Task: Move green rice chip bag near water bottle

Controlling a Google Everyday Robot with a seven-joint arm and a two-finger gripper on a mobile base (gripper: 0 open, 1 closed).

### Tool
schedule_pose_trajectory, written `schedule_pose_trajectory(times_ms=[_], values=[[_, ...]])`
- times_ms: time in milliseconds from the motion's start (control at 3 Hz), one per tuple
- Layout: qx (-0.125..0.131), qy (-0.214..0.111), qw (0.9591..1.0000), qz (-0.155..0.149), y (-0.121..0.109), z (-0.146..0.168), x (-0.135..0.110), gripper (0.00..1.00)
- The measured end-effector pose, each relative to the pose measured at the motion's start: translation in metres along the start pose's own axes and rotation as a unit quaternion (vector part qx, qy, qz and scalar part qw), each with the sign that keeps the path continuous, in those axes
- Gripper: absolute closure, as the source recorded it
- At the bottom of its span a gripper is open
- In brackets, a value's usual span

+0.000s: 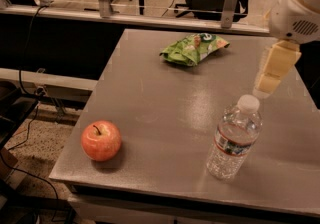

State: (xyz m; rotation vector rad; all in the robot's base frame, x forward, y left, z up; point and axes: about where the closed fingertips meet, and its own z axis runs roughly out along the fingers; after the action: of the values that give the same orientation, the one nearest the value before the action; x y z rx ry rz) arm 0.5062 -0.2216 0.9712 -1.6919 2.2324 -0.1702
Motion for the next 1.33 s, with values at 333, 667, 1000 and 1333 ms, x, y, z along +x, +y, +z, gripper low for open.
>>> schedule_pose_trajectory(times_ms=[333, 667, 1000, 1333], values=[[0.01, -0.007, 0.9996, -0.026, -0.025, 0.016, -0.005, 0.0], [0.017, -0.019, 0.9966, -0.078, -0.053, 0.033, -0.017, 0.0], [0.016, -0.029, 0.99, -0.137, -0.08, 0.056, -0.035, 0.0], [0.014, -0.034, 0.9823, -0.183, -0.102, 0.077, -0.055, 0.0]])
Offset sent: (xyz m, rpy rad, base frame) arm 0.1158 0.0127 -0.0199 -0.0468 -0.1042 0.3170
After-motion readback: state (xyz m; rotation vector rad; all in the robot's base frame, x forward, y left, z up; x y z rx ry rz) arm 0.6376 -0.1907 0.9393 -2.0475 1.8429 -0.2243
